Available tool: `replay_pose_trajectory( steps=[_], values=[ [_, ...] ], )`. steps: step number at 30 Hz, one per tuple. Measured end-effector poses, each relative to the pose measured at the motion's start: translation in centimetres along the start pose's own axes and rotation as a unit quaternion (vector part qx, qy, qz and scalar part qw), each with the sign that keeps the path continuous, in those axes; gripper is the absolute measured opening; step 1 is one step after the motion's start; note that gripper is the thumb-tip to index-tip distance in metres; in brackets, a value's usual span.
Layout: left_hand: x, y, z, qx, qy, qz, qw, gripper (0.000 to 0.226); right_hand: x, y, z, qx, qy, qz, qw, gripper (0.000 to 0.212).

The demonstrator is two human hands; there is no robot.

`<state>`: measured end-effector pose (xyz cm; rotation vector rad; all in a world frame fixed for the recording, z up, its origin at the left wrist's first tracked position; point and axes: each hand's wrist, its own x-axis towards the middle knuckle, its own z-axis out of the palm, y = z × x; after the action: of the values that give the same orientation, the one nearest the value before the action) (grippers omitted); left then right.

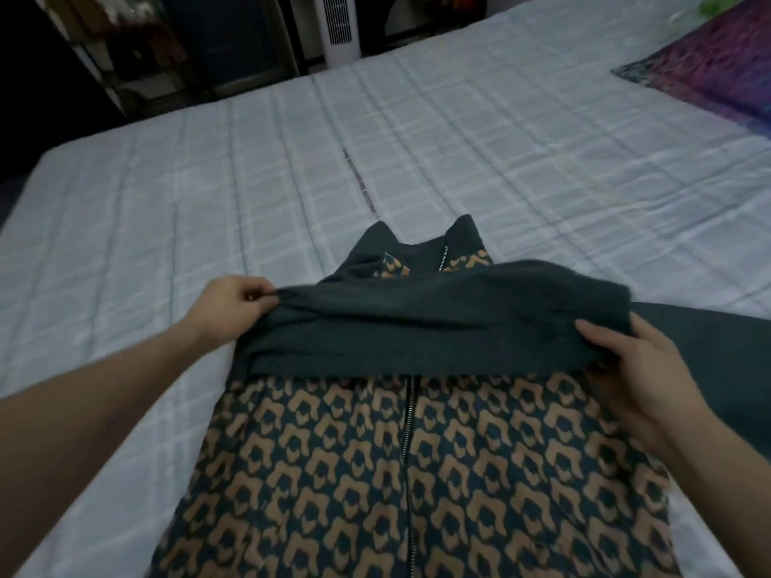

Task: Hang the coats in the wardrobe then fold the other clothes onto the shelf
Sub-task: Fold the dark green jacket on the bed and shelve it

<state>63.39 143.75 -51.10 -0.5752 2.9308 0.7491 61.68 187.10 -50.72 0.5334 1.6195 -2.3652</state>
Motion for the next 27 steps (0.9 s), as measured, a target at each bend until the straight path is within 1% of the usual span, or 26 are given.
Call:
replay_pose_trajectory(
  steps=[2,3,4,5,6,7,8,9,10,11,12,13,14,15,16,17,18,19,20,21,22,23,24,25,26,27],
  values=[
    [1.1,0.9,-2.3,-0.05,0.051,0.015,0.997,0.01,0.2,-0.4,-1.0,0.015,0.0,-0.008,1.0,0.031],
    [1.5,1.2,-3.1,-0.045,0.077,0.017,0.996,0.008,0.3,0.0,-1.5,-0.023,0.011,0.007,1.0,0.03],
    [2.0,0.9,-3.3,-0.042,0.084,0.01,0.996,0.008,0.3,0.5,-2.0,-0.096,0.028,0.026,0.995,0.028],
    [2.2,0.7,-3.2,-0.063,0.052,-0.012,0.997,0.011,0.4,1.2,-2.6,-0.177,0.048,0.042,0.982,0.025],
    [2.0,0.5,-2.6,-0.098,-0.013,-0.046,0.994,0.018,0.5,1.9,-3.1,-0.244,0.07,0.049,0.966,0.023],
    [1.6,0.2,-1.7,-0.113,-0.077,-0.086,0.987,0.03,0.6,2.3,-3.5,-0.283,0.093,0.049,0.953,0.023],
    [1.2,-0.2,-0.6,-0.08,-0.117,-0.098,0.985,0.039,0.8,2.6,-3.8,-0.298,0.115,0.045,0.946,0.022],
    [0.7,-0.6,0.5,0.003,-0.116,-0.065,0.991,0.041,0.9,2.7,-3.8,-0.299,0.139,0.037,0.943,0.02],
    [0.6,-1.0,1.3,0.095,-0.067,-0.002,0.993,0.037,0.9,2.8,-3.9,-0.305,0.161,0.017,0.938,0.016],
    [0.3,-1.1,2.0,0.155,0.004,0.071,0.985,0.03,1.0,2.7,-3.9,-0.333,0.18,-0.015,0.925,0.01],
    [-0.2,-0.7,2.6,0.18,0.062,0.149,0.97,0.025,1.1,2.6,-4.0,-0.381,0.196,-0.05,0.902,0.005],
    [-0.8,0.2,2.9,0.167,0.105,0.208,0.958,0.025,1.0,2.4,-3.8,-0.425,0.207,-0.08,0.878,0.002],
    [-1.3,1.0,3.3,0.141,0.125,0.243,0.952,0.027,1.0,2.2,-3.4,-0.449,0.203,-0.098,0.864,0.008],
    [-1.7,1.6,3.9,0.126,0.116,0.256,0.952,0.031,1.0,2.0,-3.0,-0.44,0.186,-0.083,0.875,0.019],
    [-1.9,2.0,4.7,0.121,0.081,0.249,0.958,0.039,1.0,2.0,-2.6,-0.409,0.159,-0.047,0.897,0.033],
    [-2.3,2.3,5.7,0.127,0.035,0.231,0.964,0.049,1.1,2.2,-2.3,-0.378,0.137,0.003,0.916,0.044],
    [-2.5,2.2,6.7,0.137,-0.021,0.209,0.968,0.061,1.1,2.4,-1.9,-0.359,0.123,0.033,0.925,0.051],
    [-2.7,2.0,7.6,0.15,-0.081,0.191,0.967,0.073,1.2,2.5,-1.7,-0.354,0.12,0.025,0.927,0.054],
    [-2.9,1.7,8.5,0.174,-0.136,0.187,0.957,0.082,1.3,2.4,-1.5,-0.35,0.124,-0.009,0.928,0.053],
    [-3.2,1.4,9.1,0.204,-0.169,0.199,0.944,0.09,1.4,2.2,-1.4,-0.35,0.141,-0.061,0.924,0.048],
    [-3.3,1.2,9.5,0.218,-0.176,0.215,0.936,0.095,1.6,1.8,-1.3,-0.352,0.167,-0.112,0.914,0.046],
    [-3.4,1.2,9.6,0.208,-0.171,0.221,0.937,0.099,1.9,1.4,-1.4,-0.362,0.194,-0.157,0.898,0.045],
    [-3.4,1.3,9.7,0.188,-0.169,0.213,0.944,0.103,2.1,1.1,-1.5,-0.39,0.217,-0.193,0.874,0.043],
    [-3.3,1.3,9.9,0.175,-0.176,0.195,0.949,0.106,2.5,1.2,-1.9,-0.435,0.224,-0.211,0.846,0.04],
    [-3.2,1.2,10.1,0.175,-0.194,0.176,0.949,0.108,2.7,1.6,-2.3,-0.489,0.211,-0.207,0.821,0.036],
    [-3.1,1.3,10.1,0.184,-0.217,0.156,0.946,0.108,3.1,2.2,-2.8,-0.532,0.193,-0.181,0.804,0.03]
  ],
)
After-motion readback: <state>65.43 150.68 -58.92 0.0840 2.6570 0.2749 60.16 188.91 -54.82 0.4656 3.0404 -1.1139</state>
